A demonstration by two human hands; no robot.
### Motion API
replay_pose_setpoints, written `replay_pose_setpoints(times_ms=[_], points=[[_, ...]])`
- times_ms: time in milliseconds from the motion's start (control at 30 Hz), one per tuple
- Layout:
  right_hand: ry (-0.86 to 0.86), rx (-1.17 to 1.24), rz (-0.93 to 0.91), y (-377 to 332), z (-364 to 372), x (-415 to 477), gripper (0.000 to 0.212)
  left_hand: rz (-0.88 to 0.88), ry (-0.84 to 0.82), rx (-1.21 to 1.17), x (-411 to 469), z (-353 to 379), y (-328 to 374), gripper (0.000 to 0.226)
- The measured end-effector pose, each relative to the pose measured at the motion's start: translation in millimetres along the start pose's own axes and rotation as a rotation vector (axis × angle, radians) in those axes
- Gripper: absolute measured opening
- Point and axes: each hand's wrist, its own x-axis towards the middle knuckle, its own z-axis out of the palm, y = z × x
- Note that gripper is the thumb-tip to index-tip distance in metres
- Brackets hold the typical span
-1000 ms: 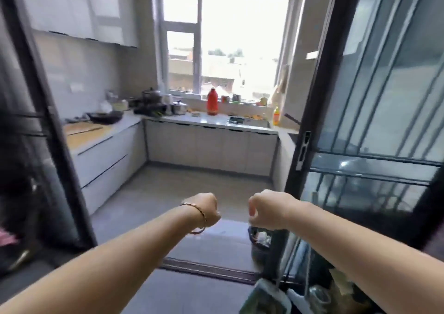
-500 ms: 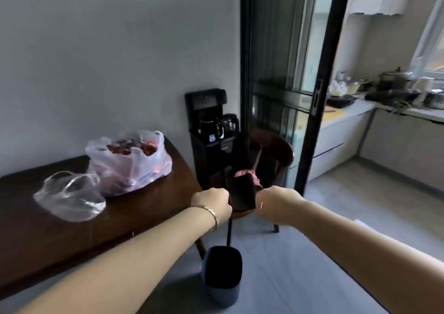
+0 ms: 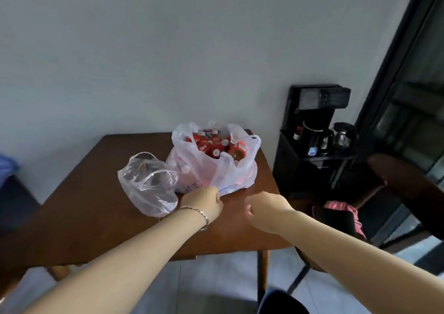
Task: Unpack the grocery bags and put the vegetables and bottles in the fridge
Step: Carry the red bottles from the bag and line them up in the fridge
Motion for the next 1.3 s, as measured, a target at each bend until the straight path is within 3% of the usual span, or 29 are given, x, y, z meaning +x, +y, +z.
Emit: replay_pose_setpoints(times_ms=[200,367,533,667,800,900,1067,1200,1300], points=[[0.05,-0.038,-0.034,6,-25,130,0.025,-0.036,0.046,-0.059,100,-18,-38,0.021],[0.176,0.184,0.068,6,-23,223,0.02,-0.015,0.071,-0.109,176,-12,-81,0.023],[0.192,0.302,0.179,12,1,280,0.027,0.267,0.072,-0.094,259,-1,-101,0.032],[0.117,0.192,0.218,18,0,324,0.032,0.461,-0.102,0.167,305,18,-103,0.027],[-0.031,0.063,0.467,37,-1,365,0.041,0.333,-0.312,0.346,331,29,-117,0.03],[-0.167,0.034,0.601,54,1,380,0.064,0.209,-0.328,0.346,349,30,-133,0.036],[0.029,0.371,0.786,69,23,398,0.091,0.211,-0.235,0.199,360,34,-130,0.043],[0.078,0.547,0.719,79,35,392,0.093,0.269,-0.123,0.054,376,51,-101,0.045],[0.145,0.668,0.623,86,43,380,0.091,0.254,-0.169,0.03,399,71,-78,0.045]])
